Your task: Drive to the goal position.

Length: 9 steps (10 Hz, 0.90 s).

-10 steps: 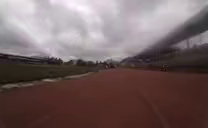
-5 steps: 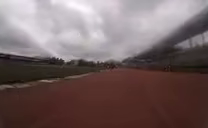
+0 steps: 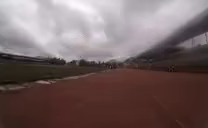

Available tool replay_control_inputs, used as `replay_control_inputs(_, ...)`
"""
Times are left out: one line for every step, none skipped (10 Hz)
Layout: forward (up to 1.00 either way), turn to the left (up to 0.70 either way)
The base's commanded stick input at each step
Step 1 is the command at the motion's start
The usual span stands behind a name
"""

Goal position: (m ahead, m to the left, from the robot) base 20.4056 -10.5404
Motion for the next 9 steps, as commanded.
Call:
replay_control_inputs(0.70, 0.00)
replay_control_inputs(0.70, 0.00)
replay_control_inputs(0.70, 0.00)
replay_control_inputs(0.70, 0.00)
replay_control_inputs(0.70, 0.00)
replay_control_inputs(0.70, 0.00)
replay_control_inputs(0.70, 0.00)
replay_control_inputs(0.70, 0.00)
replay_control_inputs(0.70, 0.00)
